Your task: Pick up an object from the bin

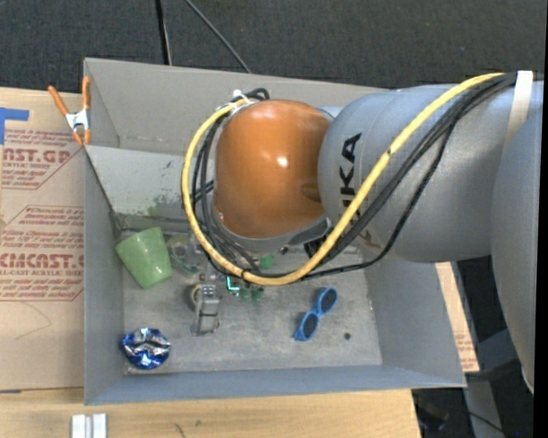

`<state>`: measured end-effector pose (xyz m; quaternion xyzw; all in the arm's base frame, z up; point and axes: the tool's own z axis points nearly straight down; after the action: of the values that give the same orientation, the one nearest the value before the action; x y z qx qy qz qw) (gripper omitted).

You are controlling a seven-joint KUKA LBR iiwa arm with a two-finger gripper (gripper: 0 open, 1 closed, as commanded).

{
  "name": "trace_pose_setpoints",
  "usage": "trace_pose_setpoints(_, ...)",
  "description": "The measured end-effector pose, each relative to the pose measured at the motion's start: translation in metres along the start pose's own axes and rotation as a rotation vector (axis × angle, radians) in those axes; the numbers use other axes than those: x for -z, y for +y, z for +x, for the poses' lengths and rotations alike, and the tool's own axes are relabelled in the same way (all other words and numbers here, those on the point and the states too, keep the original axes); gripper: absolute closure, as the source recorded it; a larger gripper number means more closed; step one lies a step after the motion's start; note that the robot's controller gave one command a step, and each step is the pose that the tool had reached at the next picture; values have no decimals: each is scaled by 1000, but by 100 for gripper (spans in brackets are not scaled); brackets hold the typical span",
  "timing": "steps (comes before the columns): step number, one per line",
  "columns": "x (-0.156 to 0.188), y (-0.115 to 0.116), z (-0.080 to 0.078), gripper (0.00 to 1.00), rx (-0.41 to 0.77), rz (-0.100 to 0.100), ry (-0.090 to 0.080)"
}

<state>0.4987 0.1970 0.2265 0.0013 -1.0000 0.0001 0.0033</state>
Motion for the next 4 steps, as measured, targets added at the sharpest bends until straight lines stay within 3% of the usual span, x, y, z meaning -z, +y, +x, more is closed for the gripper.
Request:
trace_pose_setpoints(1,-131,36,13,0,262,1,-1)
trace_pose_setpoints(2,-128,36,11,100,260,0,-6)
trace_pose_setpoints(3,-128,36,11,0,260,0,-6)
trace_pose_setpoints(4,-128,36,11,100,259,-1,-6)
